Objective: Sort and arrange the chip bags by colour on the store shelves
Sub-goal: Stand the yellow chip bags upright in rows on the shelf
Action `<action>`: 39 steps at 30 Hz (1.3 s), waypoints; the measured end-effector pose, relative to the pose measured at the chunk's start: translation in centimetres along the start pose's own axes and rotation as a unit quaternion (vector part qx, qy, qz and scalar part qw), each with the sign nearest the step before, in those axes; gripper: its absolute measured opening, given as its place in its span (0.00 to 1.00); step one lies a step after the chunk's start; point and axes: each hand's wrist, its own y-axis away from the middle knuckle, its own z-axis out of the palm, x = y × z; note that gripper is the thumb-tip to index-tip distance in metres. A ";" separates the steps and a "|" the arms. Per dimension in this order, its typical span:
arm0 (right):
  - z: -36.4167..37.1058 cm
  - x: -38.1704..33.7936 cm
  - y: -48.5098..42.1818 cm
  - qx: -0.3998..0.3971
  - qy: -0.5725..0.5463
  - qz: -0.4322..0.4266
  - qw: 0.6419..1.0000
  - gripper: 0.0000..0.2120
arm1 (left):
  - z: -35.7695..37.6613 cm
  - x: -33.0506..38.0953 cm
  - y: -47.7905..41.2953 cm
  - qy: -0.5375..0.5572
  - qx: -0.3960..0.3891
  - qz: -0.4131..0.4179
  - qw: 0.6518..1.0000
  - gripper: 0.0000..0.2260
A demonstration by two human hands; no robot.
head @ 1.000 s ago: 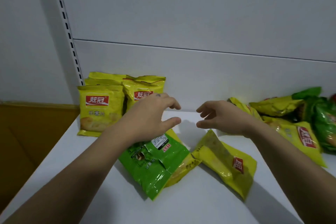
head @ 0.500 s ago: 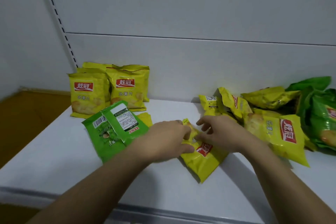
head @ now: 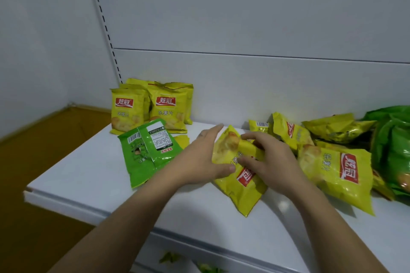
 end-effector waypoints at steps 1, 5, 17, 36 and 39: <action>-0.5 -0.4 -0.1 0.020 -0.024 -0.026 0.999 0.21 | -0.5 0.2 -0.1 0.033 0.016 -0.008 0.999 0.47; -2.6 -2.0 -1.0 0.076 -0.092 -0.097 0.988 0.21 | -2.6 0.5 0.0 0.221 0.055 -0.076 0.971 0.33; -2.8 -4.7 -3.6 -0.023 -0.308 0.064 0.949 0.20 | -4.5 -0.7 2.5 0.574 0.155 -0.070 0.801 0.19; 1.6 -13.7 -16.9 -0.008 0.107 -0.082 0.991 0.05 | -13.3 -12.0 2.8 -0.049 0.149 -0.108 0.982 0.18; 3.9 -13.9 -18.7 -0.038 0.150 -0.076 0.985 0.09 | -13.2 -13.9 2.3 -0.072 0.103 -0.109 0.986 0.20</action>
